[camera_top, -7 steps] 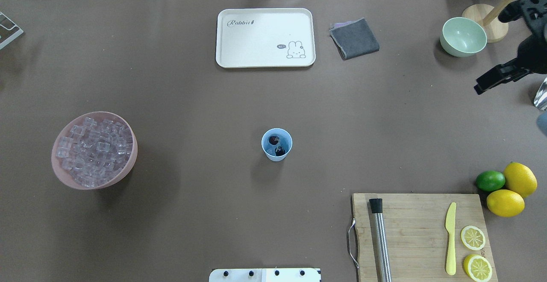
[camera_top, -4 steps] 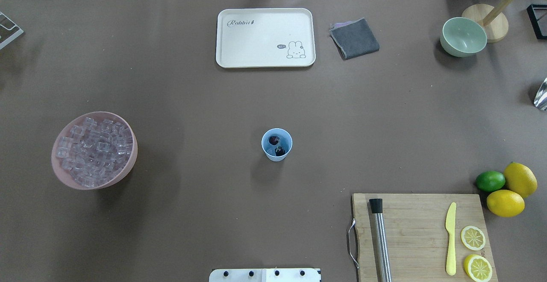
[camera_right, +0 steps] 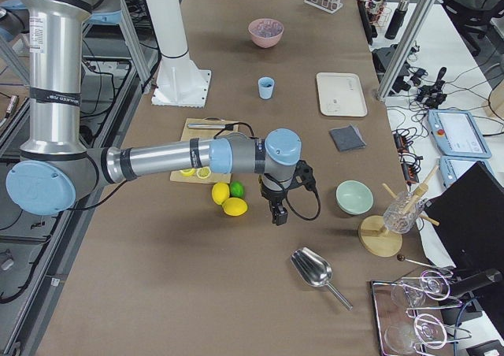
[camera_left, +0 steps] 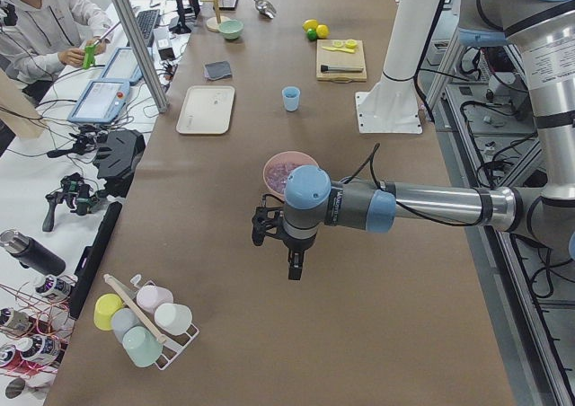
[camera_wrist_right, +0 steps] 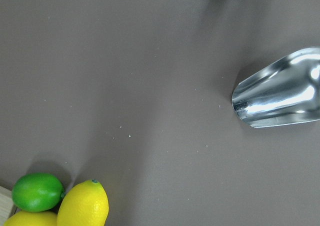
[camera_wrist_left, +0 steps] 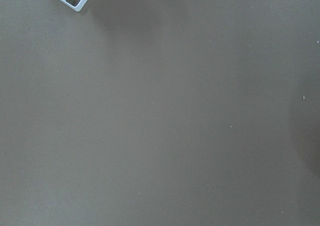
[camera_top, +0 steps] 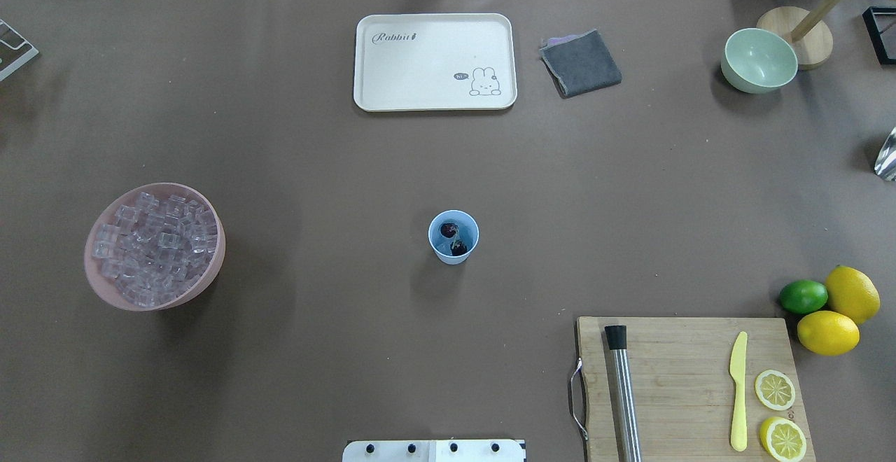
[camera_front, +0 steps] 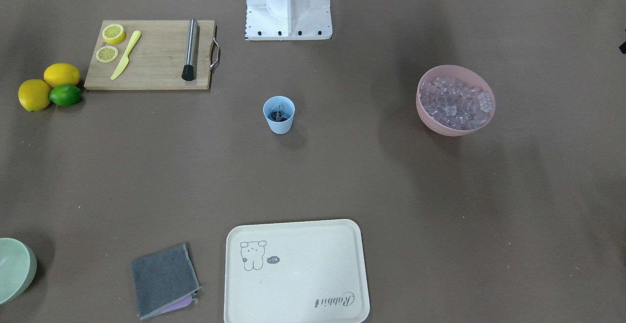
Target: Put ice and cherries in cup
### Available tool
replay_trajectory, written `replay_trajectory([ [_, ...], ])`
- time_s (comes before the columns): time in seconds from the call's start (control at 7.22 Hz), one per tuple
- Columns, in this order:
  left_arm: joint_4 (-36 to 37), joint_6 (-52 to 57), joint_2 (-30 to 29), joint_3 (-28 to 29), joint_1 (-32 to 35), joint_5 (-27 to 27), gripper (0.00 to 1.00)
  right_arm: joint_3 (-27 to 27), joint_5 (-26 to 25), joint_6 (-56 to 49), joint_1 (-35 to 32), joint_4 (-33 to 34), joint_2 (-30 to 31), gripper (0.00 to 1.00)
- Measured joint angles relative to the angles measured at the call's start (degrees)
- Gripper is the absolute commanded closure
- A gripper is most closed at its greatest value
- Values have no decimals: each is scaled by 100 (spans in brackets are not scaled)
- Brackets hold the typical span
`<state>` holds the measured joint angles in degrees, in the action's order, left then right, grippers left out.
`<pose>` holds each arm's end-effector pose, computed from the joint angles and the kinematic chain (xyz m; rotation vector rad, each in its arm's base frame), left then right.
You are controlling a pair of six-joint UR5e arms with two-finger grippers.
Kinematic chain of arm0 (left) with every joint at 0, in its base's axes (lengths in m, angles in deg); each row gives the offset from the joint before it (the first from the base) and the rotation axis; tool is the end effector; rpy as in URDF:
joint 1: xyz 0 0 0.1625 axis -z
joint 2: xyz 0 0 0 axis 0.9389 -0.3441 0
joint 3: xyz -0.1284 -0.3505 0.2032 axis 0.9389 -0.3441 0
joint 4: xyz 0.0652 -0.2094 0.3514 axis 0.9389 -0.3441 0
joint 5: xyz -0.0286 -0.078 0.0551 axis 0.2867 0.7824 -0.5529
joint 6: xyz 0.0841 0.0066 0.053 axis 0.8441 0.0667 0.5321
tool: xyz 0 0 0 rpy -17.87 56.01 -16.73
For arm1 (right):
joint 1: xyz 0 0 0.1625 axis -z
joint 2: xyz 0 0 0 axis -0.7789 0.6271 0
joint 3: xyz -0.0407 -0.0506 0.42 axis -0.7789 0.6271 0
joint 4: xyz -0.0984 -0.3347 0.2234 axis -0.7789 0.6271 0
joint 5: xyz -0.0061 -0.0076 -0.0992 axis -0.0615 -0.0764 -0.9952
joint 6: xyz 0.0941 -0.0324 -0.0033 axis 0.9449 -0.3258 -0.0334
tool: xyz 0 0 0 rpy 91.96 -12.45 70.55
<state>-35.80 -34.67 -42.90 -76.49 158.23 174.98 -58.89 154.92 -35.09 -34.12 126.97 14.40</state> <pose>-0.0520 -0.3674 0.5988 0.0947 0.7964 -0.0048 0.0259 -0.4506 0.5859 0.1182 -0.7824 -0.3778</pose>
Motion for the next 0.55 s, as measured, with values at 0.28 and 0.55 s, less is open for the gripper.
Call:
replay_trajectory([
  [0.28,22,-31,-10,-4,5,18,3,-4,83,23,-5,-3,24,0],
  [0.55,33,-45,-9,3,6,23,3,-16,108,39,-6,-5,27,0],
])
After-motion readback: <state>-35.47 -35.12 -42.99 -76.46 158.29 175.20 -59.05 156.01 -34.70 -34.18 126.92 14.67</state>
